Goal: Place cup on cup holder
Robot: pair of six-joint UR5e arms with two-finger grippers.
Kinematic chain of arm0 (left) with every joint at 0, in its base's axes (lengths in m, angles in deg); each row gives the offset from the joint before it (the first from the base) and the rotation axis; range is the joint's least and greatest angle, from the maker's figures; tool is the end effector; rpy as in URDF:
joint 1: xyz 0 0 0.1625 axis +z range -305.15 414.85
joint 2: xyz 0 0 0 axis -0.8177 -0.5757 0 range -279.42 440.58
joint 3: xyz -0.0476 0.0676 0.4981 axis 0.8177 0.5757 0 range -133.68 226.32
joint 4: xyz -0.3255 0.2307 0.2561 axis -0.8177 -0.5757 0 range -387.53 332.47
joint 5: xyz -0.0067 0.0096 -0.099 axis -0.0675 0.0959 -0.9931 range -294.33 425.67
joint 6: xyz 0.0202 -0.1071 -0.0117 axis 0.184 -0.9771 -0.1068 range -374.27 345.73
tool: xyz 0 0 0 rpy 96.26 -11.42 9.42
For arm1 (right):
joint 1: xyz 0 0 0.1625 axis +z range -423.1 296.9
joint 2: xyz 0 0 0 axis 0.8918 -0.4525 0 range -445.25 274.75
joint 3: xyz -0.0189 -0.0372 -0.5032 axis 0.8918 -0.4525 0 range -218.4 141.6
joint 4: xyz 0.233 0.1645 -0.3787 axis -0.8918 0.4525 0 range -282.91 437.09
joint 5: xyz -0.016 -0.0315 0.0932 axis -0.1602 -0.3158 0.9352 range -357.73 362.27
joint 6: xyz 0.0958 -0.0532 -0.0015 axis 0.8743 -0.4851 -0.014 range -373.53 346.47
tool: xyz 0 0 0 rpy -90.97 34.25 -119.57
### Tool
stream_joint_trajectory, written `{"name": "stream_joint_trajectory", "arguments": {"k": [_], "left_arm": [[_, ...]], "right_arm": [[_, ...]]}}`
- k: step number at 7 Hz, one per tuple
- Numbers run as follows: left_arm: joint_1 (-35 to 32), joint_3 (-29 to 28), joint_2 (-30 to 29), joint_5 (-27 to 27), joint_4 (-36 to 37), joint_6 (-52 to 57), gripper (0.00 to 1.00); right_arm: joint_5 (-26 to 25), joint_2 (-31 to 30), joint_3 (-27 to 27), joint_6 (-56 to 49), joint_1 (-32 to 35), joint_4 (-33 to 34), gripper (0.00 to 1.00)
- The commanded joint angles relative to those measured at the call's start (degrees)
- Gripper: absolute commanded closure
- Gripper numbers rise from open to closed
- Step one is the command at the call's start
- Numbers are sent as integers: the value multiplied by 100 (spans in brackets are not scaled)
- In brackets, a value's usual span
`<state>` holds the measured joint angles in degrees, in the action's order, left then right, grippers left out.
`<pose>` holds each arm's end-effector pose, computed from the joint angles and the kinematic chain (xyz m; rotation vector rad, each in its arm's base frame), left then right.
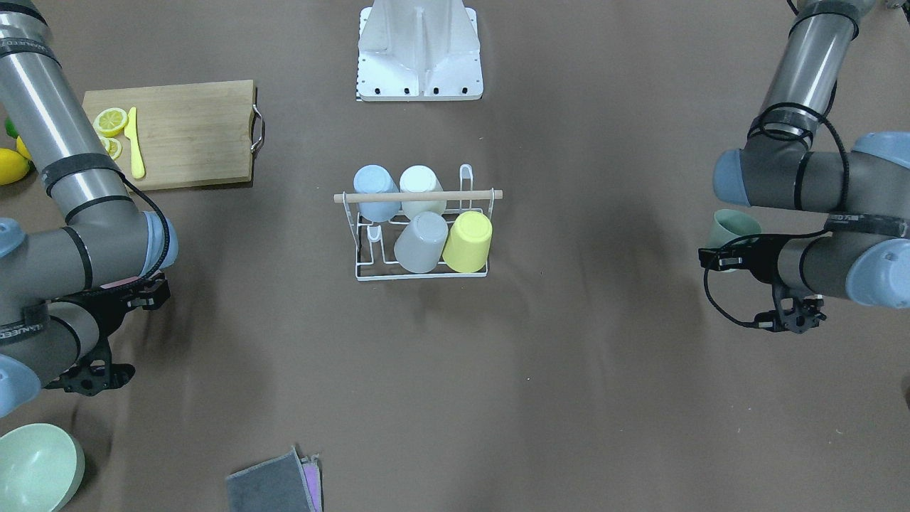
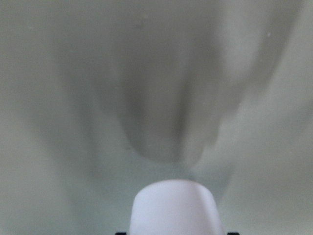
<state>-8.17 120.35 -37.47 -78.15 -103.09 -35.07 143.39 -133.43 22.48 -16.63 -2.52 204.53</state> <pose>0.3135 -0.7147 0.5816 -0.4152 0.8435 0.0805 -0.3720 -0.7573 0.5429 -0.5938 -0.7658 -0.3302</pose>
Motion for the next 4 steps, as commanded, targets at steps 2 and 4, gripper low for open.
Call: {"name": "stream_joint_trajectory", "arguments": {"k": [2,4], "left_arm": [[-561,6,-314,203,-1957,-1833,100],[-571,242,-351,686,-3404,-3301,100]], "right_arm": [[991,-104,882,-1109,769,-426,57],[1871,-402,873,-1272,973,-2303,58]]}}
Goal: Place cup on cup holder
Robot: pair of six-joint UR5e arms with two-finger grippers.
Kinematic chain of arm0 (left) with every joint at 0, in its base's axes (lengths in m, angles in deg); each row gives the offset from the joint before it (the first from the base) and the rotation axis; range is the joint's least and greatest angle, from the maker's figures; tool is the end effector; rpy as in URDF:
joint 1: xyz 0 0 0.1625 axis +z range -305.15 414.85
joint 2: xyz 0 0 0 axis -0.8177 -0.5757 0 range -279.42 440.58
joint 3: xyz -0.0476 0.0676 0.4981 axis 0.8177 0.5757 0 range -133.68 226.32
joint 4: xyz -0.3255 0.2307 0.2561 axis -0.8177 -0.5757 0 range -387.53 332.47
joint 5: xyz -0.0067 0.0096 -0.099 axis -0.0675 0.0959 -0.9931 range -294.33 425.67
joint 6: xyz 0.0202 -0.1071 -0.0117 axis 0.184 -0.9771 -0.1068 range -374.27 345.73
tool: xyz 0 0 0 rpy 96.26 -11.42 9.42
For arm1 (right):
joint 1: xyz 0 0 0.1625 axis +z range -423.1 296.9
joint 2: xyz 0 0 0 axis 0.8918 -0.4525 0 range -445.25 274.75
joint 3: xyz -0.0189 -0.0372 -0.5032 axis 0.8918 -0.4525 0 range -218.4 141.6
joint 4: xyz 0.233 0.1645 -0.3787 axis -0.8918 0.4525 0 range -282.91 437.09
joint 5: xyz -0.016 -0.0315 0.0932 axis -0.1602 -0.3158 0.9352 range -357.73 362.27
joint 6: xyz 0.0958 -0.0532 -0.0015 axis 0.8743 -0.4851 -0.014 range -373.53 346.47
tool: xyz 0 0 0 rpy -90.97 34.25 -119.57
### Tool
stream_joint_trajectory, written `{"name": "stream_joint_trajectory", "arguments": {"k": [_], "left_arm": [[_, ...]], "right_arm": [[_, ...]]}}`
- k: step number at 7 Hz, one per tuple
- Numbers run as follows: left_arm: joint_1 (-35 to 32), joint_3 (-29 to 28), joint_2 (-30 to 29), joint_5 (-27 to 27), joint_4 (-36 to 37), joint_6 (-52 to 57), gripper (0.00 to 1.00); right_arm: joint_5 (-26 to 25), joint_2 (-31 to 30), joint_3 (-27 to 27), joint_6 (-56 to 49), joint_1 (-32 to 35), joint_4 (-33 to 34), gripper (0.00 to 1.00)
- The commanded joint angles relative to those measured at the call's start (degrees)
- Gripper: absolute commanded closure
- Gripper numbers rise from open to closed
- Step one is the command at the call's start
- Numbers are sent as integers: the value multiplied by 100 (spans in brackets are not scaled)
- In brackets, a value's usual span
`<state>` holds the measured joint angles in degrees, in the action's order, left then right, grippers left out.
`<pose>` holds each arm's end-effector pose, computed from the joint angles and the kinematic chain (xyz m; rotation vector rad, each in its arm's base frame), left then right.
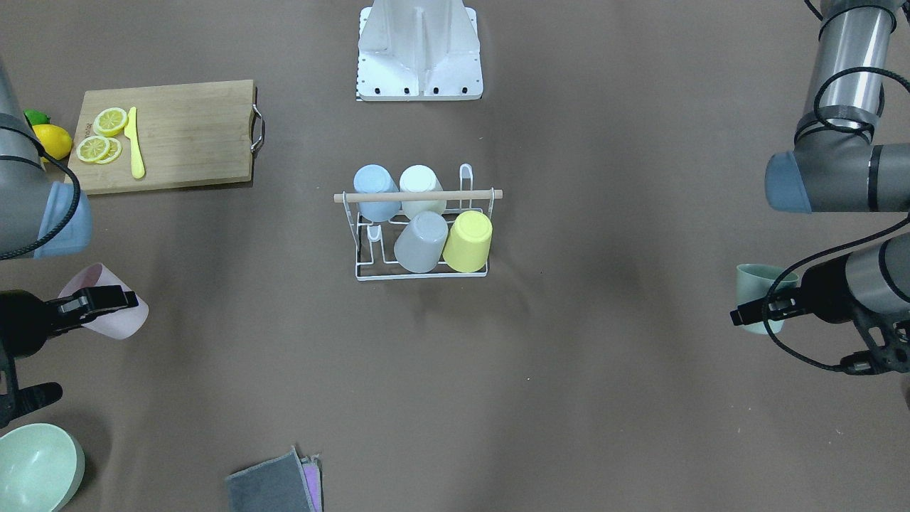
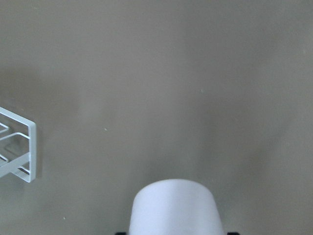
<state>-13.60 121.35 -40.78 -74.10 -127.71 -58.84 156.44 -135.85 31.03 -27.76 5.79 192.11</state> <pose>0.2550 -0.7809 0.4840 -0.1012 0.9507 -0.1694 -0.2721 -0.8009 0.4640 -0.1653 -1.1237 -0.4895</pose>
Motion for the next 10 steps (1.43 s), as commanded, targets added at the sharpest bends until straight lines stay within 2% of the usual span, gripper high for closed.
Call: {"name": "stream_joint_trajectory", "arguments": {"k": [1,3,4,5,6,7,8,9,10], "left_arm": [[-62,169,32,318,-1785,-1471,100],[-63,528,400,1053,-3438,-2089,100],[-54,860,567,1483,-4125,-2274,100],[-28,1168,665,2053,-4758,-2363,100],[33,1241,657,2650,-5495,-2355,100],[251,1233,657,3361,-6338,-2294,100],[576,1259,640,4195,-6990,-2189,100],[1083,1459,657,4812,-7388,-1701,100],[1402,1627,613,5219,-7462,-1548,100]], "right_arm": [[953,-214,-16,-159,186,-1826,58],[2110,-301,-34,-376,317,-3137,58],[2752,-432,-34,-953,457,-3666,58],[3472,-651,-26,-1611,572,-3923,58],[3957,-897,-43,-2401,608,-3935,58],[4667,-1056,-43,-2870,669,-3935,58],[5248,-1284,-52,-3405,757,-3961,58],[5559,-1373,-269,-4263,749,-3935,58],[5866,-1348,-524,-4968,723,-3865,58]]}}
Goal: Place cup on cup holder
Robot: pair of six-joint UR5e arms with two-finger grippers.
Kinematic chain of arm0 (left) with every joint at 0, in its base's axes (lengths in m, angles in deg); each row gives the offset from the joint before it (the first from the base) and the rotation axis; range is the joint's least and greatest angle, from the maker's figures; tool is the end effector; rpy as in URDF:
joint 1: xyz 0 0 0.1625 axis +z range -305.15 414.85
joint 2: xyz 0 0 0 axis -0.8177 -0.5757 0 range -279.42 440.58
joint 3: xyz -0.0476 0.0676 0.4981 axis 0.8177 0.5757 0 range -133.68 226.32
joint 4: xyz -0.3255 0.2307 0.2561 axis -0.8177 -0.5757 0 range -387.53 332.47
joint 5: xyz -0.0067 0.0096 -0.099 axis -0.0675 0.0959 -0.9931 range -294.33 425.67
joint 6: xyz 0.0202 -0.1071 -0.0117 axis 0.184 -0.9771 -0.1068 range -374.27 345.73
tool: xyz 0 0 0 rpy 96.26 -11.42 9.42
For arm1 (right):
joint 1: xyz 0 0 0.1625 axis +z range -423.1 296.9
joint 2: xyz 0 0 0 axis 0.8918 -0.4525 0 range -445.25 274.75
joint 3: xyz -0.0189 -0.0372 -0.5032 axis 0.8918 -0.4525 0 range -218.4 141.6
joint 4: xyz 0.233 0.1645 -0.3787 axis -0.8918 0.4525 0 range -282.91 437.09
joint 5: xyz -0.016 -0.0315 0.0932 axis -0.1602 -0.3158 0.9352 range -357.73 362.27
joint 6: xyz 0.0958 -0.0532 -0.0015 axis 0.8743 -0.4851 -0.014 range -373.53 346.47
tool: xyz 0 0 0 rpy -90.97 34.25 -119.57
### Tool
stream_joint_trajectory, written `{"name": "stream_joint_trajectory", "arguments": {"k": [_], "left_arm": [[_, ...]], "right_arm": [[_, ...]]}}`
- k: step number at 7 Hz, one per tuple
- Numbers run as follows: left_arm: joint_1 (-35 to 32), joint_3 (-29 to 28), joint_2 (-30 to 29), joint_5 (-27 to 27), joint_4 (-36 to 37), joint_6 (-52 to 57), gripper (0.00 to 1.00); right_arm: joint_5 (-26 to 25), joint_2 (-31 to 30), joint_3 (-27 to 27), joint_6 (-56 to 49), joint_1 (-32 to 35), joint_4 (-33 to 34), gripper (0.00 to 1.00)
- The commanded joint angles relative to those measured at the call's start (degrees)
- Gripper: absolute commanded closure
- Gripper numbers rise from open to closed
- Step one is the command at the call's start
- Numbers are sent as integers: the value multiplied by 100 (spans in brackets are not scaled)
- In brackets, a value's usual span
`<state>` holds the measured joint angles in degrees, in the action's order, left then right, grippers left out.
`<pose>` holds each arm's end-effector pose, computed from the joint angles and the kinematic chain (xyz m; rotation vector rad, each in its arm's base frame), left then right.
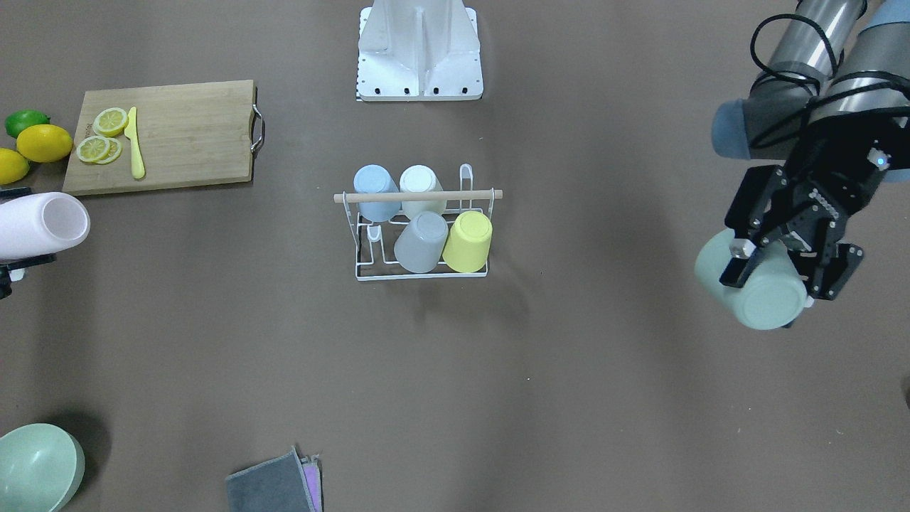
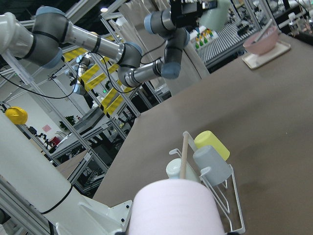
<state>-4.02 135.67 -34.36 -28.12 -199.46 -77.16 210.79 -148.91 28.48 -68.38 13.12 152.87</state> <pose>0.2564 -0.6684 0.3070 1.2381 1.3958 -0.3238 -0.1446 -0.7448 0.5095 0.9628 -1.9964 -1.0195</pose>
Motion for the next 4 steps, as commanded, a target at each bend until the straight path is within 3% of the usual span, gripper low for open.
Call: {"name": "stream_joint_trajectory", "arguments": {"k": [1,3,4], "left_arm": [[803,432,-28,956,-288,573,100],[2108,452,-81,2550,-288,1327,100],[2542,417,-81,3055,-296,1436,100]], "right_arm": [[853,-25,-272,-1400,-97,243,58],[1269,-51,-289,-2454,-413,253,58],[1566,-33,-446,-3243,-745,271,58]]}}
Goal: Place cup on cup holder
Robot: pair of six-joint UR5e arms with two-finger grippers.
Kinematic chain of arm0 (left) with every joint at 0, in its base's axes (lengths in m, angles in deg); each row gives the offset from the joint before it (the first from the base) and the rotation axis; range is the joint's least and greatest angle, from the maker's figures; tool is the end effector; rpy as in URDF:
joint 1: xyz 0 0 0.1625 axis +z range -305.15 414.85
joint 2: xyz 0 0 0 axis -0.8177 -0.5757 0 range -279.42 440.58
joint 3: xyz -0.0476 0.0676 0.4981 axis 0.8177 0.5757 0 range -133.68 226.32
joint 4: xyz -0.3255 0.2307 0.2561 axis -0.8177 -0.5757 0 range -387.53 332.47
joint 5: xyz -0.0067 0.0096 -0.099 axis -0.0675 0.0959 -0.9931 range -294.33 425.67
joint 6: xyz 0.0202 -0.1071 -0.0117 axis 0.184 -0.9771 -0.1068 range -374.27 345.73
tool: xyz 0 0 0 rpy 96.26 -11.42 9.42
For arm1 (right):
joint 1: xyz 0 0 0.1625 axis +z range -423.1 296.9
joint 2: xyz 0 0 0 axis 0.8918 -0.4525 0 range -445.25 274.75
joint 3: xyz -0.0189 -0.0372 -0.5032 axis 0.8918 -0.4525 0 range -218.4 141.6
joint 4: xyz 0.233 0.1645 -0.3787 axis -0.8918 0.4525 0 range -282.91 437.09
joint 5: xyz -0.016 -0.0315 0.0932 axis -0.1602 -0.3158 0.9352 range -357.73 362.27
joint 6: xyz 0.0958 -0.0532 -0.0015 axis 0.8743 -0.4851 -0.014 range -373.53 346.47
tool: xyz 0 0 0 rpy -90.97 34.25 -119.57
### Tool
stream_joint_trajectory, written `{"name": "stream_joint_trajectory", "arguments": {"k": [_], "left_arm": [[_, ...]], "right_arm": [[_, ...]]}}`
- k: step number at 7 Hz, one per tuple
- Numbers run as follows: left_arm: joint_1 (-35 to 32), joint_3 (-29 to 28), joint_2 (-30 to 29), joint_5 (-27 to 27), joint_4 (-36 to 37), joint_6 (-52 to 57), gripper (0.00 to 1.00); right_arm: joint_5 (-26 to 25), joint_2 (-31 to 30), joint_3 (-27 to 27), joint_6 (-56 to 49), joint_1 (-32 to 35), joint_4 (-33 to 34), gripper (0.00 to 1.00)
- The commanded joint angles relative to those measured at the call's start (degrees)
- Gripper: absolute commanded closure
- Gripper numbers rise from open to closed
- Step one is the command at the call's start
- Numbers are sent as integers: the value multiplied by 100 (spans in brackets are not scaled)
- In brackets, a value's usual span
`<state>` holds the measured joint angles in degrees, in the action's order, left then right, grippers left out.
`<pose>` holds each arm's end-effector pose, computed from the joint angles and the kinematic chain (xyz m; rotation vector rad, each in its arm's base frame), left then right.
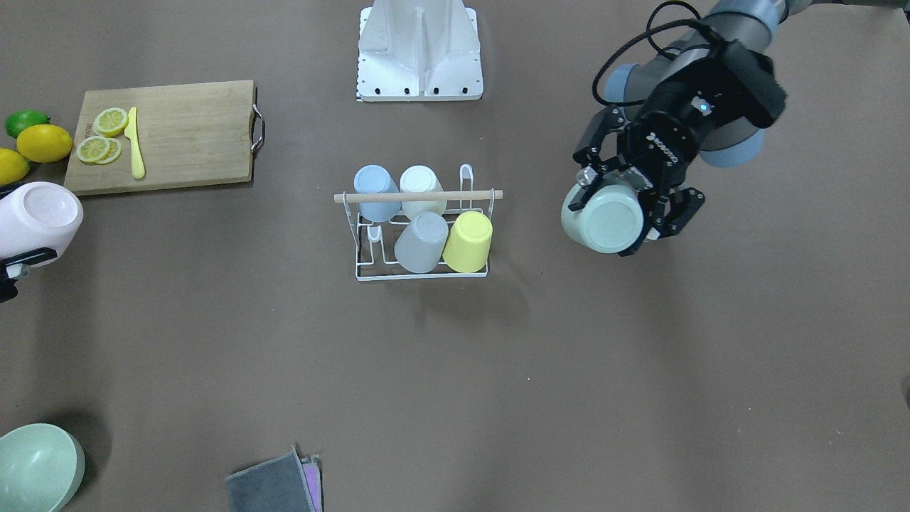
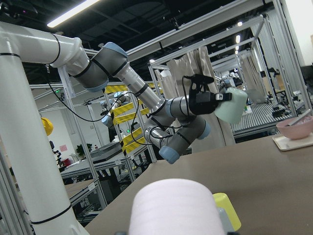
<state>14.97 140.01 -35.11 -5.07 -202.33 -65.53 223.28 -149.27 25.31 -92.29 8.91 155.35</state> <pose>0.4046 -0.5589 0.2610 1.4172 1.3888 -0.3475 -0.1865 -0.7382 0.5285 1.3752 -2.1180 -1.0267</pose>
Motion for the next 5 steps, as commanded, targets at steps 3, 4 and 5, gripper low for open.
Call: {"name": "stream_joint_trajectory", "arguments": {"k": [3,4,5], "left_arm": [[1655,-105,-15,1638,-62,318,100],[1902,-210,-41,1938,-71,309,100],[2157,-220,-41,2097,-71,353,100]], "right_arm": [[1126,485,-498,-2525,-1291,348,61],[1172,722,-647,-2843,-1416,461,61],[1216,855,-727,-2881,-1513,497,61]]}}
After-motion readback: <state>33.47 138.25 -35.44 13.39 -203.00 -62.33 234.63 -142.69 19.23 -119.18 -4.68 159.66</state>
